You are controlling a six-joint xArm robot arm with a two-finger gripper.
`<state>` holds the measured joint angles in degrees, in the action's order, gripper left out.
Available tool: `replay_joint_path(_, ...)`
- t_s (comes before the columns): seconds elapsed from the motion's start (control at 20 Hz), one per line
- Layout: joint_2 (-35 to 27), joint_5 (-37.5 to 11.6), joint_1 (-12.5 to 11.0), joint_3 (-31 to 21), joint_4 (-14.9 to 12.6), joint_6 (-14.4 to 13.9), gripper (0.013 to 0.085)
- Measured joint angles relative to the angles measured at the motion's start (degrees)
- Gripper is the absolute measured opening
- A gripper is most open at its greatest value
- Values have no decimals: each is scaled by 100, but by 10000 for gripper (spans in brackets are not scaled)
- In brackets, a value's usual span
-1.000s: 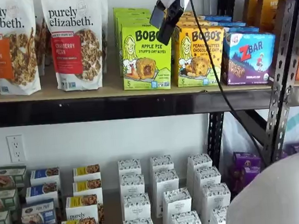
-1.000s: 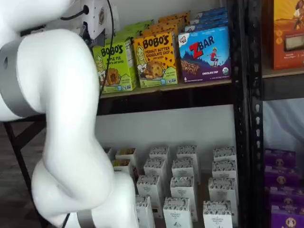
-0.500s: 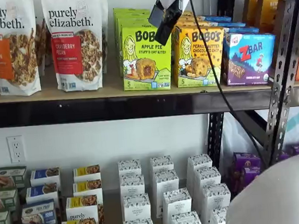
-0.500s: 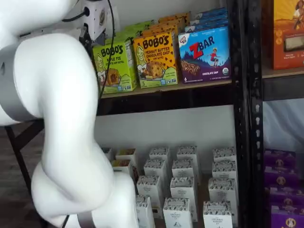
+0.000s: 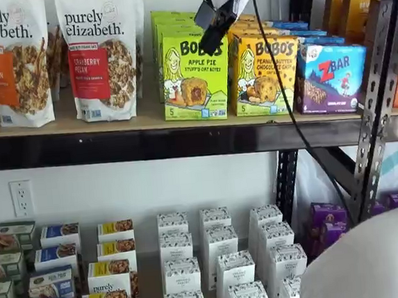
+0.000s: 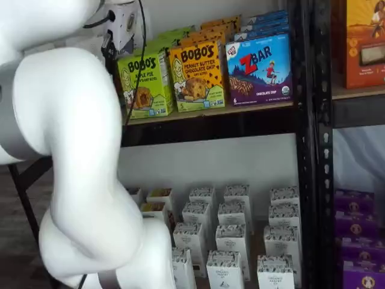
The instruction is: Pick the green box on the top shelf, the fourth from the left
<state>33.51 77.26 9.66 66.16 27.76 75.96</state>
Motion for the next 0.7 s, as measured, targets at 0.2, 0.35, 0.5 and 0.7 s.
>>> replay_joint_path(0.2, 6, -267, -45, -63, 117, 47, 850)
replay_joint_path(0.35, -48, -351, -77, -42, 109, 88, 850)
replay_joint_path(0.5, -92, -520, -86, -61, 88, 121, 850)
replay_joint_path(0.7, -223, -637, -142, -11, 139, 206, 850)
